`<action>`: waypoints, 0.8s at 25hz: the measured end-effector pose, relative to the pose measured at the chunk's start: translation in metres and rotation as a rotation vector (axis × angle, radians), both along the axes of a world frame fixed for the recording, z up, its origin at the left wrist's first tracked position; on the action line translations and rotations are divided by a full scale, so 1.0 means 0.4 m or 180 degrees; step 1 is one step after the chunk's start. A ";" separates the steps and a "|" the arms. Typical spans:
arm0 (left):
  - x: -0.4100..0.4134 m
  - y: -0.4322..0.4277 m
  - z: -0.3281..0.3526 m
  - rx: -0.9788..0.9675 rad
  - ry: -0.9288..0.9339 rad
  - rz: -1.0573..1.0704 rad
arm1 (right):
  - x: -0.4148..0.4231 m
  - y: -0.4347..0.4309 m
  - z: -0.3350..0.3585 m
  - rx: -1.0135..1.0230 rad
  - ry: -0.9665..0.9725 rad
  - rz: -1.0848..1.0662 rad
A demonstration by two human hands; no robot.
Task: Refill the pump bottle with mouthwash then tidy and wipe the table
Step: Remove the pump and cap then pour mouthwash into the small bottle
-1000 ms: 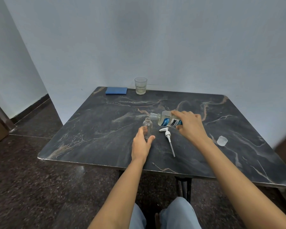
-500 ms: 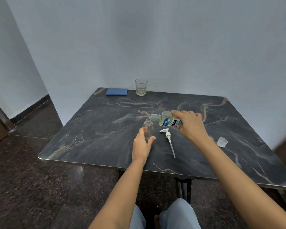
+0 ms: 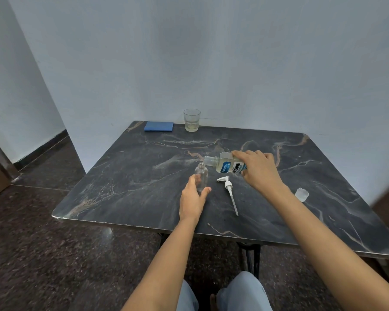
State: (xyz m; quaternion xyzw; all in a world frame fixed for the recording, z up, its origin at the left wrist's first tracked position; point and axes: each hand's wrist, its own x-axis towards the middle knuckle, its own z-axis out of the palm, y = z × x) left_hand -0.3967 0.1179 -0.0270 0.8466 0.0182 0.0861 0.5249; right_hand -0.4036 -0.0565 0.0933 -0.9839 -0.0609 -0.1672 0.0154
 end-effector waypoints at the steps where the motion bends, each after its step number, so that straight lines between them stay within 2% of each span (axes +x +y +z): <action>1: 0.000 0.000 0.001 0.0002 -0.0002 0.0000 | 0.000 0.000 0.001 -0.0004 0.0004 0.0000; 20: -0.006 0.001 0.004 0.0022 -0.0022 0.0008 | 0.010 0.002 0.003 -0.0176 -0.0005 -0.0041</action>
